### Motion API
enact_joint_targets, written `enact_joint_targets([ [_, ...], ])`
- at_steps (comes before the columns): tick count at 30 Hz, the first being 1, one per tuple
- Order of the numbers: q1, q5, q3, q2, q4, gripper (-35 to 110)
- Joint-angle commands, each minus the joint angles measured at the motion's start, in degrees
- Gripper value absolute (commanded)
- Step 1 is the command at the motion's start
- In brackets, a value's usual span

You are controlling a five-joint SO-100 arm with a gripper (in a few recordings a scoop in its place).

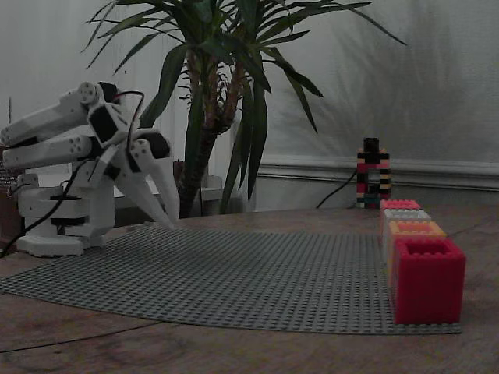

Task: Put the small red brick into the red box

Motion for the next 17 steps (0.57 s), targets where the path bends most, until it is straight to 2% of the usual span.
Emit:
enact_joint_targets([
  [1, -1.32, 0.62, -0.09, 0.88, 1.76, 0],
  [17, -1.32, 0.97, -0.09, 0.88, 1.76, 0],
])
